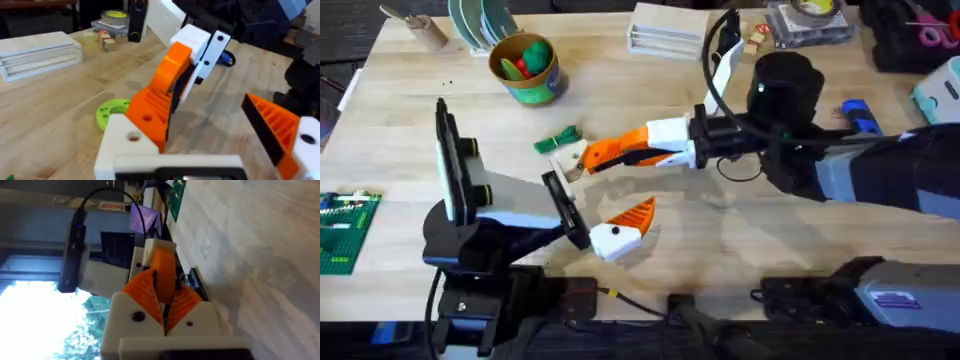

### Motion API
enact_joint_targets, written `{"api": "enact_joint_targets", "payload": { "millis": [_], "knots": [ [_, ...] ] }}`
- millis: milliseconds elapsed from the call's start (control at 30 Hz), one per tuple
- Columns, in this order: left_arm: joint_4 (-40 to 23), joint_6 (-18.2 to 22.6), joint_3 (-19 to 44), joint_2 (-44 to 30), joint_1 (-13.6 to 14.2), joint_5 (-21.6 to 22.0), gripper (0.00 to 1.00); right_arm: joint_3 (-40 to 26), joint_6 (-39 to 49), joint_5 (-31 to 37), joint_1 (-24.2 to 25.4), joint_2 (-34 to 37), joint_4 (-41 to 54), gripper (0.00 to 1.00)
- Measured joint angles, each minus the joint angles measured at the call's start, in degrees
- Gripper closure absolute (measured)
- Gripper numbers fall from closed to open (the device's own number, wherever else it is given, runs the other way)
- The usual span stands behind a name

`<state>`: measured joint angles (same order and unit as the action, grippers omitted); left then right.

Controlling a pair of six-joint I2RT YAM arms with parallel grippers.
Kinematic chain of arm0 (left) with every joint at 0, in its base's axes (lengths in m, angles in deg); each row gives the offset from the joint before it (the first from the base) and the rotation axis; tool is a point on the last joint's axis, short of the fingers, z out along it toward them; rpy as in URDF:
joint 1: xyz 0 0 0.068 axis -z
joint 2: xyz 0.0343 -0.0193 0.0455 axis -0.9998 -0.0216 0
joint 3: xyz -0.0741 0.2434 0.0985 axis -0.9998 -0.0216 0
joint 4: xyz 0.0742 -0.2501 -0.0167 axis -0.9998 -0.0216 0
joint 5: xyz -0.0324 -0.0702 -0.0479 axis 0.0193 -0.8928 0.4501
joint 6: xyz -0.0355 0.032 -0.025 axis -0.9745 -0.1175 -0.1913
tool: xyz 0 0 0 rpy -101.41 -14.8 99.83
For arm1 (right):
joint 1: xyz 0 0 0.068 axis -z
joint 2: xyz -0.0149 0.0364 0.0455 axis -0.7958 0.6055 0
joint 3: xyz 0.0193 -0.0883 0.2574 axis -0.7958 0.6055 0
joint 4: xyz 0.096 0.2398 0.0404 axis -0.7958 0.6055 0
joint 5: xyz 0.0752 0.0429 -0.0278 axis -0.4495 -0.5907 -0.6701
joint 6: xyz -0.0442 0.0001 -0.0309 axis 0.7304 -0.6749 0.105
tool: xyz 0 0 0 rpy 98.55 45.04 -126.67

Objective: Pick up the gripper from the table and insert it into the empty holder that is missing its gripper. Then pick up a screw, insert it into the mounting hole, and use the screwdriver to tighten it. Finally, clean up the table by picking up the vegetable and placing it into the bucket.

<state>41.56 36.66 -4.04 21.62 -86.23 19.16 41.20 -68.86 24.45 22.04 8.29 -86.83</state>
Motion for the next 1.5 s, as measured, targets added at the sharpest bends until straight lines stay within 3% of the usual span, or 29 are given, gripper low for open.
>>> {"api": "enact_joint_targets", "payload": {
  "millis": [467,1133,1500],
  "knots": [
    [0.0,-0.4,0.0,0.0,-1.0,4.1,0.008,-6.7,-0.2,0.3,-3.2,8.3,-2.4,0.992],
    [0.5,-0.3,0.0,0.0,-1.4,6.4,0.007,-16.2,1.3,-5.5,-4.3,16.9,-1.7,0.992],
    [0.5,-0.3,0.0,0.0,-1.4,6.9,0.008,-17.3,1.8,-6.3,-4.3,17.9,-1.5,0.993]
  ]
}}
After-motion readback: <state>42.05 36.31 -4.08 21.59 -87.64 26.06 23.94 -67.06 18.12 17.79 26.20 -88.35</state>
